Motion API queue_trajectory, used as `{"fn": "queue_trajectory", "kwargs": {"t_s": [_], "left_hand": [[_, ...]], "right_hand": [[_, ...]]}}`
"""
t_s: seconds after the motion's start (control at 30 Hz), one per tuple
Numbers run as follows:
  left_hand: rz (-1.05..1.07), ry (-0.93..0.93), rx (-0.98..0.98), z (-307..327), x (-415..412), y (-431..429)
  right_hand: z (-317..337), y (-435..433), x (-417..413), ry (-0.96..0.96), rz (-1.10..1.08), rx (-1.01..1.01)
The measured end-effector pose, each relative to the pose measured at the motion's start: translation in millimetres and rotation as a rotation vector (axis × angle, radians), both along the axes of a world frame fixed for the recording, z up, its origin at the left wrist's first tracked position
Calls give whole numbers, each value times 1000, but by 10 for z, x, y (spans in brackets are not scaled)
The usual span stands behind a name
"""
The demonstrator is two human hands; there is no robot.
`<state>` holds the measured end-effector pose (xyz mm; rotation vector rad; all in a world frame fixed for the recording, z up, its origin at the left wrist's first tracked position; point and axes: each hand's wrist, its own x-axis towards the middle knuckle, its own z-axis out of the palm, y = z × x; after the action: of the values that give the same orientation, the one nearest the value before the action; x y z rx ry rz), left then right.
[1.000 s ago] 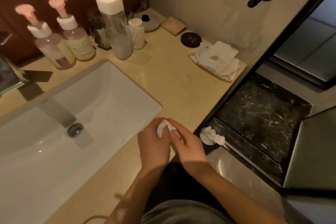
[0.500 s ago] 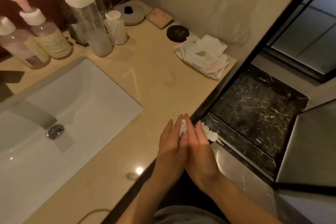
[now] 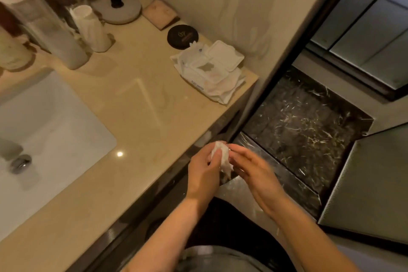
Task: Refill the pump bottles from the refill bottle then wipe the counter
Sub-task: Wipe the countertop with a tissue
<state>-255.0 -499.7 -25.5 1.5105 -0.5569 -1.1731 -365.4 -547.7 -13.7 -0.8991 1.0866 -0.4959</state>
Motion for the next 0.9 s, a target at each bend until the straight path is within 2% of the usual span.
{"fn": "queue_trajectory", "kwargs": {"t_s": [0.1,0.23,0.33,0.47,0.6,0.9], "left_hand": [[55,201,40,-152,-120,-162],[8,260,140,-320,-308,-319],[8,380,311,-525,-401,-338],[108,634,561,-724,-493,-418],[110,647,660,-789,-552,-520],[181,583,690,-890,-494,-721]], "right_hand": [[-165,-116,-187,57,-15,61],[-393,-151,-353,47,-67,179],[-547,-176,-448,95,-135,206],[-808,-255,-554,177,-171,271],[-1090,-376,-603,198,-216,392],[-1549,-887,-552,362,-291,422]]}}
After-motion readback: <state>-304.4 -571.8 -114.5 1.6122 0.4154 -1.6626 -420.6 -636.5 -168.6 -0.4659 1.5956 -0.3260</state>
